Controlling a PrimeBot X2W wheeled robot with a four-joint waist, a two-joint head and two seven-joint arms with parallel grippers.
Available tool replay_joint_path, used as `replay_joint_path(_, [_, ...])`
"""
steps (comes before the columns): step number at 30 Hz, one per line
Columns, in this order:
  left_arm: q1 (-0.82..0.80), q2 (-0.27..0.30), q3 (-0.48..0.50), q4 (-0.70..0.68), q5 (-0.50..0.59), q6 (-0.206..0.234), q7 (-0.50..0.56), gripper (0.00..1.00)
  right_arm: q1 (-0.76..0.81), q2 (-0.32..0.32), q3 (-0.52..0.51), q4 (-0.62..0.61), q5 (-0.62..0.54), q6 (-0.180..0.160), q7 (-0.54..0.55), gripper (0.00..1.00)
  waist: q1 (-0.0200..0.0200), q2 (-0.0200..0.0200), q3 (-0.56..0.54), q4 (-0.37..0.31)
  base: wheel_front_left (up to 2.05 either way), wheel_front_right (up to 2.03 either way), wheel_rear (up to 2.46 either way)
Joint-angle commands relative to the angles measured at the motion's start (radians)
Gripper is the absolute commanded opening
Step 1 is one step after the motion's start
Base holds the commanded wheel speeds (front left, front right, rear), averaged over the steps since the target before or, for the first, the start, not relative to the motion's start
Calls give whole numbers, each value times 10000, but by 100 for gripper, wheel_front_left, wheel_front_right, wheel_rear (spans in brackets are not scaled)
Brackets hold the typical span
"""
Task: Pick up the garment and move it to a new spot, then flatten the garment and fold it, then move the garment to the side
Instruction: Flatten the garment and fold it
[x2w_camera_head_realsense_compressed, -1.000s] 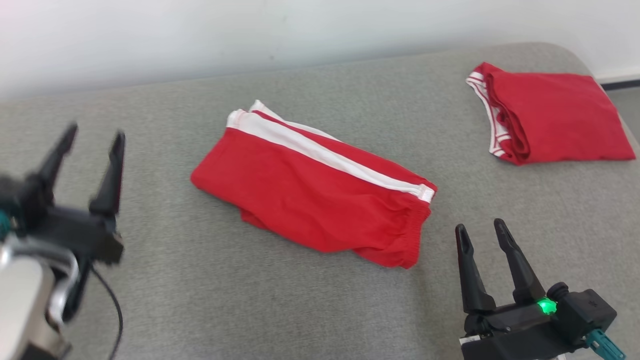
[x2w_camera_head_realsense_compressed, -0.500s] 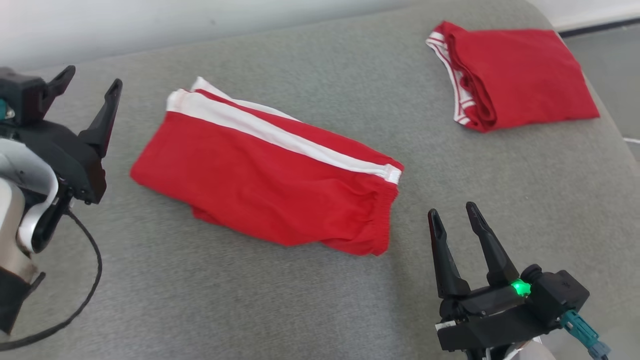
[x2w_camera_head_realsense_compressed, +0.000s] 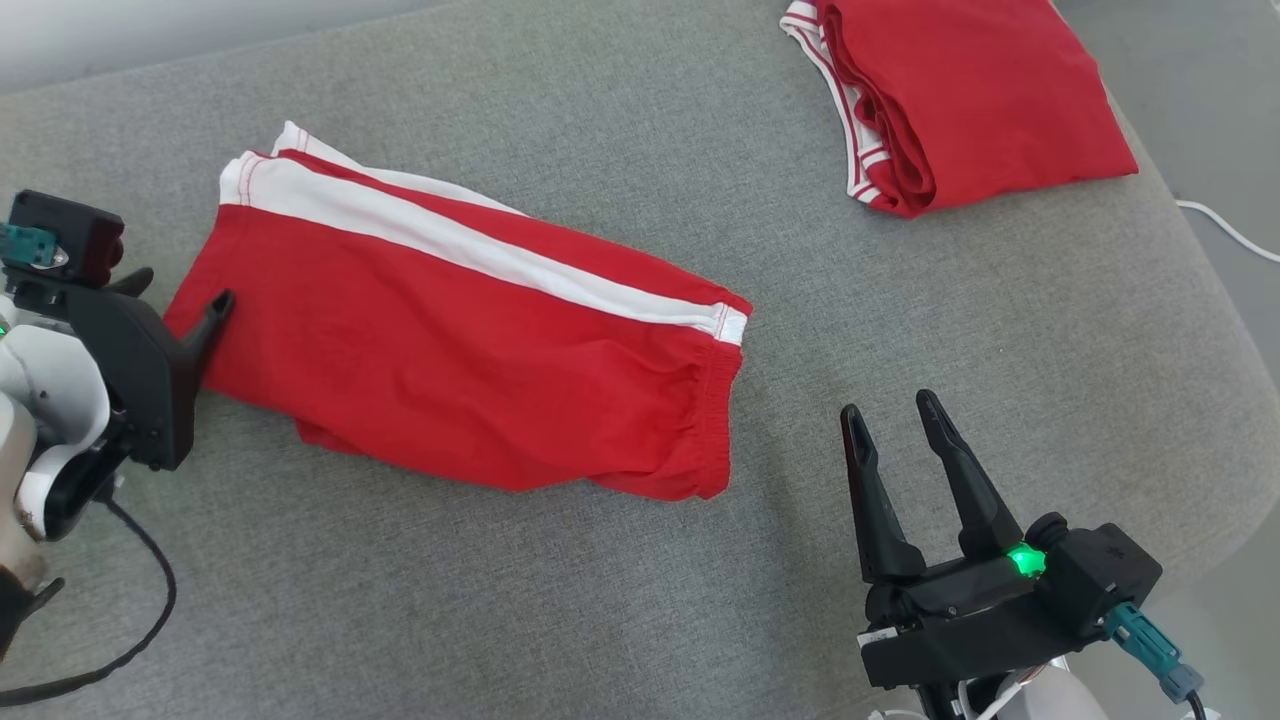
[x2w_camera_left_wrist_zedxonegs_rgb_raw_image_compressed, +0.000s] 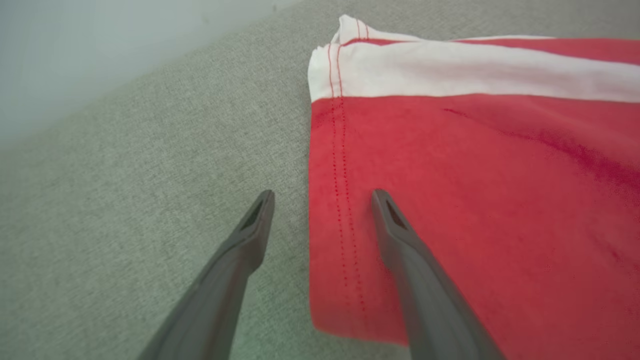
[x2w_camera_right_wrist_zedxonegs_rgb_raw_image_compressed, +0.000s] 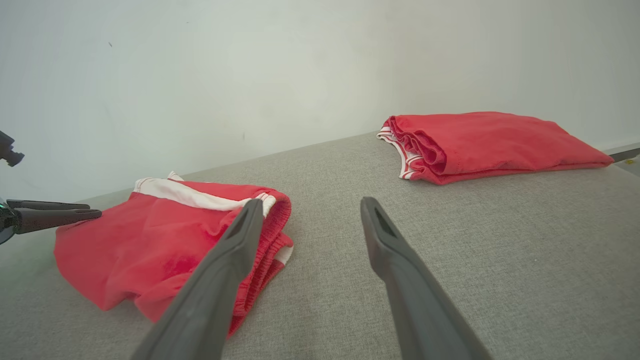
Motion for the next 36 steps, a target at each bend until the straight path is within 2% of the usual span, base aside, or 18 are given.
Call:
replay_joint_path(1, [-112, 65, -52, 32, -37, 18, 62, 100, -55, 31, 2, 5, 6, -22, 0, 100, -2, -1, 58, -46, 0, 0, 0])
replay_joint_path(6, [-294, 177, -548, 268, -315, 19, 573, 100, -180, 35, 13, 59, -37, -22, 1, 100, -2, -1, 120, -44, 0, 0, 0])
replay_joint_path(13, [-294, -172, -853, 585, -1019, 14, 1388, 100, -276, 32, 92, 152, -92, -22, -1, 100, -2, -1, 150, -25, 0, 0, 0])
replay_joint_path(14, [-312, -208, -896, 523, -1107, 9, 1446, 75, -282, 34, 90, 164, -100, -22, -1, 100, -2, -1, 141, -15, 0, 0, 0])
replay_joint_path(16, [-344, -236, -926, 480, -1188, 10, 1500, 0, -293, 33, 104, 193, -121, -22, -1, 100, -2, -1, 105, 14, 0, 0, 0])
replay_joint_path(22, [-258, -406, -938, 410, -1493, 18, 974, 0, -235, 5, 90, 308, -306, -22, -1, 100, -2, -1, -277, 270, 0, 0, 0])
replay_joint_path(36, [1127, -541, -1105, -653, -2067, 68, -610, 0, 490, -401, -215, 617, -378, -22, -1, 100, -2, -1, -1870, 1581, 0, 0, 0])
